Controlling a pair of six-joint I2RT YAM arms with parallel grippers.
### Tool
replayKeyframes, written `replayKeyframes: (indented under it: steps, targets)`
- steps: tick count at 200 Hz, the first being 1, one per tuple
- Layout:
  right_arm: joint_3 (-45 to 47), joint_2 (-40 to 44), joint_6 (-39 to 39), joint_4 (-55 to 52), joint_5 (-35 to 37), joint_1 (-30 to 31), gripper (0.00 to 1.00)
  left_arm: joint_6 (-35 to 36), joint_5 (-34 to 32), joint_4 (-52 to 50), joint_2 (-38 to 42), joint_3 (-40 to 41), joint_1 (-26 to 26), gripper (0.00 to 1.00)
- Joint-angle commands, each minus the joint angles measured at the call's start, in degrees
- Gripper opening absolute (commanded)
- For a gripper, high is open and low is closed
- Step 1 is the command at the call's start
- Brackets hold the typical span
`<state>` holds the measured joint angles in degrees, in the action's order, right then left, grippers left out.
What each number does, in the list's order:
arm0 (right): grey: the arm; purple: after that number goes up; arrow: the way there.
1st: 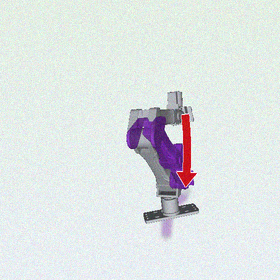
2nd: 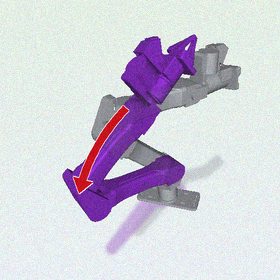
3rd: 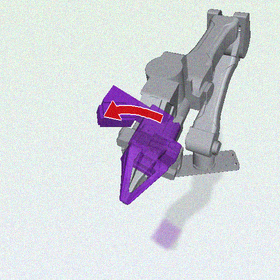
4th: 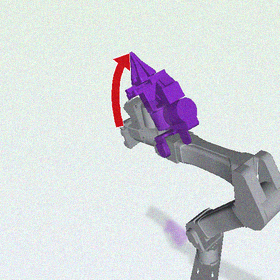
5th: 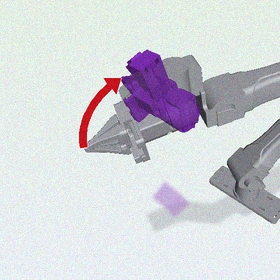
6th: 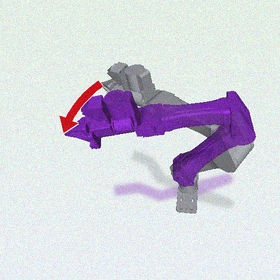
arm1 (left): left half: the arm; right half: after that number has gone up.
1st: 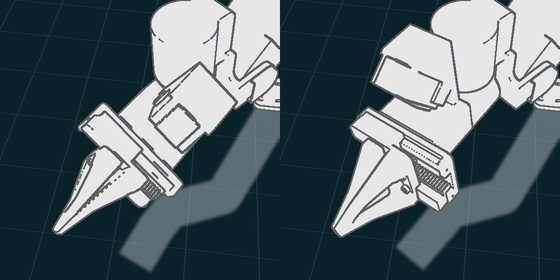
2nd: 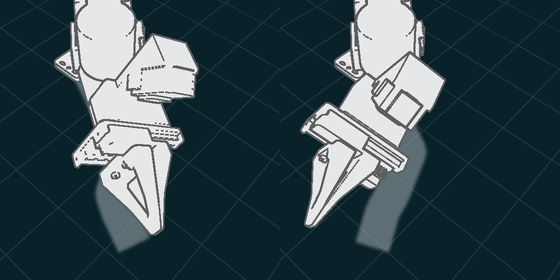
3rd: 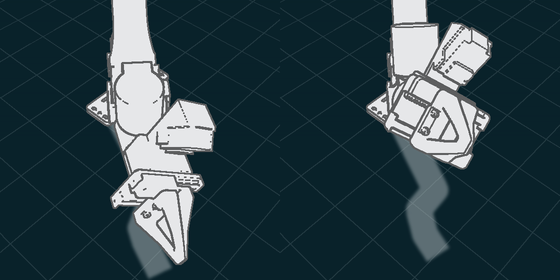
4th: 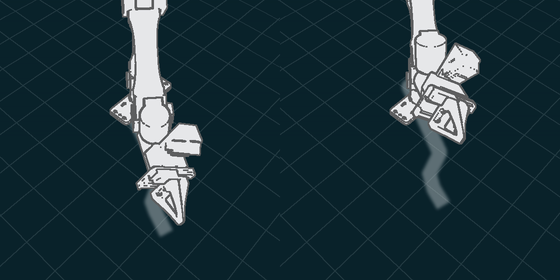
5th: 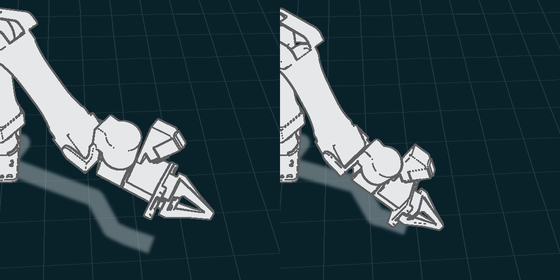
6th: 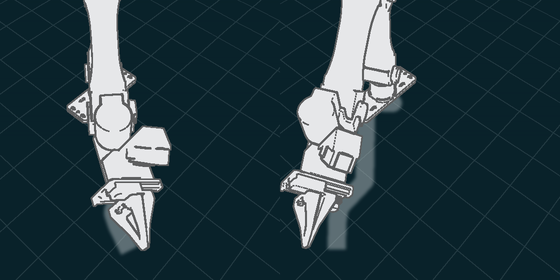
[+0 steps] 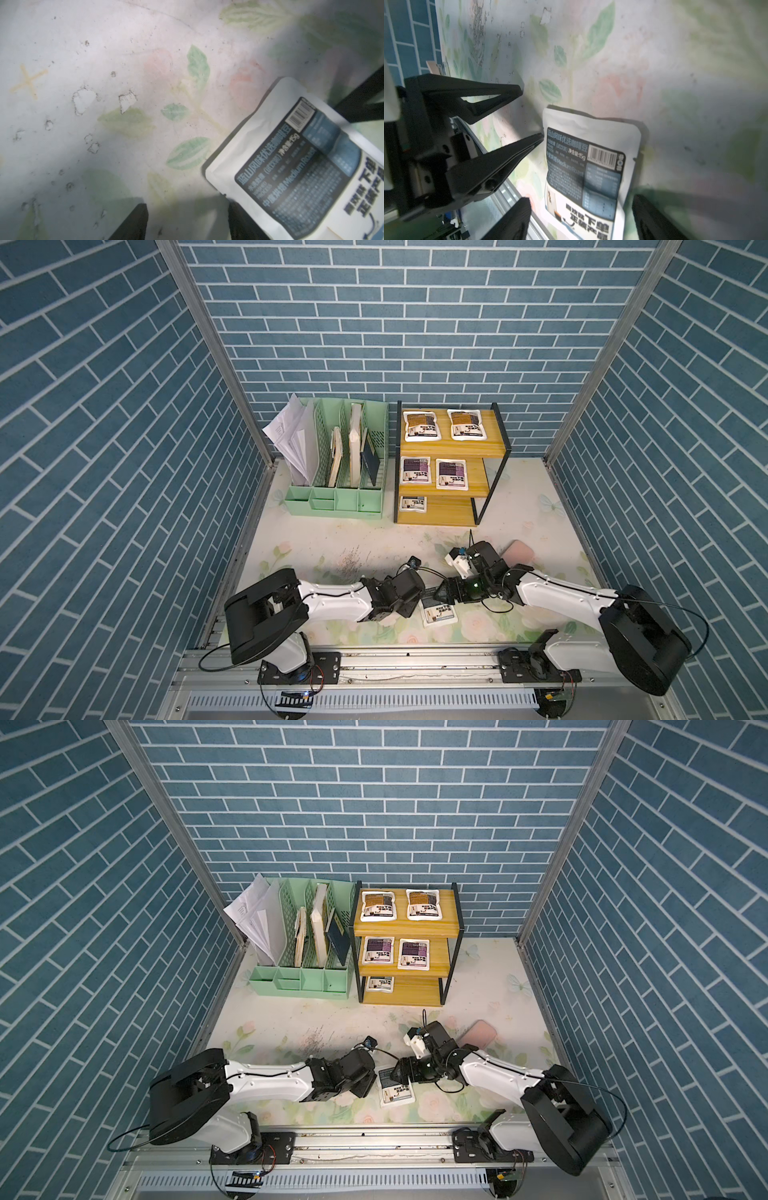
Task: Place the bagged coffee beans on the shelf by color
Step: Move the bagged coffee beans to the center of the board.
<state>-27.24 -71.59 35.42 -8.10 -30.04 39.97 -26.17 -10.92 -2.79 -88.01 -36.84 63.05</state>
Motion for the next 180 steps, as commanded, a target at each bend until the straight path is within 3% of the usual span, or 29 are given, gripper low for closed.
replayKeyframes:
  steps: [1,31,49,68,114,162,180]
  targets:
    - [2.56,5.51,5.76,0.65,1.54,-2.36,0.76,-1.97,6.66,3.03,1.1,1.41,-2.74,0.66]
    - [9.75,9.36,11.25,6.38,-3.54,-3.84,0.67,-12.97,29.09,19.07,9.69,14.3,-13.45,0.62]
    - [11.24,9.39,11.4,6.98,-4.92,-4.13,0.6,-18.21,35.29,21.02,12.79,17.19,-14.26,0.58]
    - [11.16,8.04,10.01,7.0,-7.01,-4.24,0.55,-27.4,40.94,29.34,15.24,22.29,-14.34,0.55]
    - [11.53,2.17,8.48,12.45,-9.81,-4.4,0.43,-43.38,43.69,51.82,10.88,30.89,-14.62,0.45]
    - [10.7,-0.73,8.97,16.6,-11.13,-4.38,0.22,-45.45,40.86,54.95,6.15,29.56,-14.62,0.4]
    - [10.97,-1.6,9.04,17.14,-10.87,-4.42,0.05,-45.5,40.97,56.56,3.44,28.87,-14.62,0.41]
